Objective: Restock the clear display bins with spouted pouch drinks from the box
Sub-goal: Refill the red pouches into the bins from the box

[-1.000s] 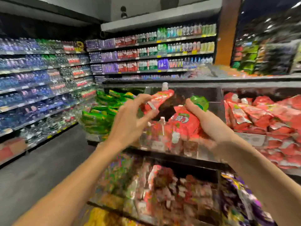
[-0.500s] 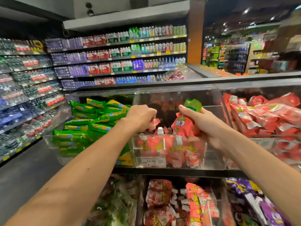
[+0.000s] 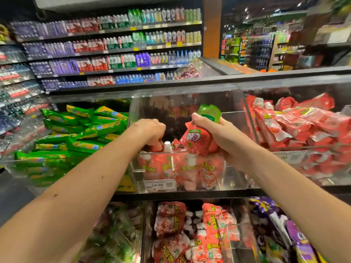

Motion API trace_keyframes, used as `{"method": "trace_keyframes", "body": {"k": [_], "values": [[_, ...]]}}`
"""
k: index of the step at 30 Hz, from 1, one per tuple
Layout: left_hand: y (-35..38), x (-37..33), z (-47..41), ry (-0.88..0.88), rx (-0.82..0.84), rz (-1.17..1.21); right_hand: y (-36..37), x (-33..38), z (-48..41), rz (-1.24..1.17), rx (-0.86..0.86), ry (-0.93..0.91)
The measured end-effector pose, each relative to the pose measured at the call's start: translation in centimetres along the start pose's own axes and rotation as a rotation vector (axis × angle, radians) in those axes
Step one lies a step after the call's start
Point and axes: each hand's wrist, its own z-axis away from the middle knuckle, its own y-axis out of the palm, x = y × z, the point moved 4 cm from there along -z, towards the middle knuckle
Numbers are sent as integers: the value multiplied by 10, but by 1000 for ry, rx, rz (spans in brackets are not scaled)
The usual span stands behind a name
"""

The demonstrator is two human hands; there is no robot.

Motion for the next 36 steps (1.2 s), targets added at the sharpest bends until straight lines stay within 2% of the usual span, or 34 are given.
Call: {"method": "trace_keyframes", "body": {"k": [2, 3, 6, 8, 10, 12, 17, 20, 22, 25, 27, 29, 31, 33, 35, 36], "values": [[-1, 3, 3, 0, 25, 67, 0, 0, 1, 1, -3, 1], [-4, 4, 6, 9, -19, 111, 1, 1, 1, 1, -5, 5], [-21, 7, 27, 44, -366, 273, 3, 3, 3, -8, -5, 12], [-31, 4, 55, 136, -625, 335, 4, 6, 6, 1, 0, 13], [-34, -5, 85, 270, -866, 256, 5, 9, 10, 6, 24, 26], [-29, -17, 106, 374, -1019, 80, 6, 13, 17, 6, 59, 36], [-24, -31, 124, 444, -1135, -2, 8, 22, 36, -7, 112, 101], [-35, -43, 141, 528, -1207, 241, 3, 27, 48, -141, 155, 128], [-43, -49, 144, 518, -1157, 560, -4, 30, 58, -197, 168, 132], [-64, -63, 153, 383, -984, 1180, -20, 33, 75, -164, 184, 76], [-76, -70, 157, 293, -941, 1556, -31, 35, 87, -115, 171, -4], [-84, -75, 154, 286, -894, 1859, -46, 38, 95, -63, 109, -124], [-85, -81, 149, 252, -846, 2005, -61, 38, 103, -46, 54, -186], [-80, -87, 140, 186, -813, 2005, -73, 37, 110, -29, 19, -215], [-72, -96, 131, 144, -684, 2006, -82, 34, 113, 23, -16, -227], [-68, -103, 128, 146, -564, 2026, -86, 33, 113, 36, -40, -234]]}}
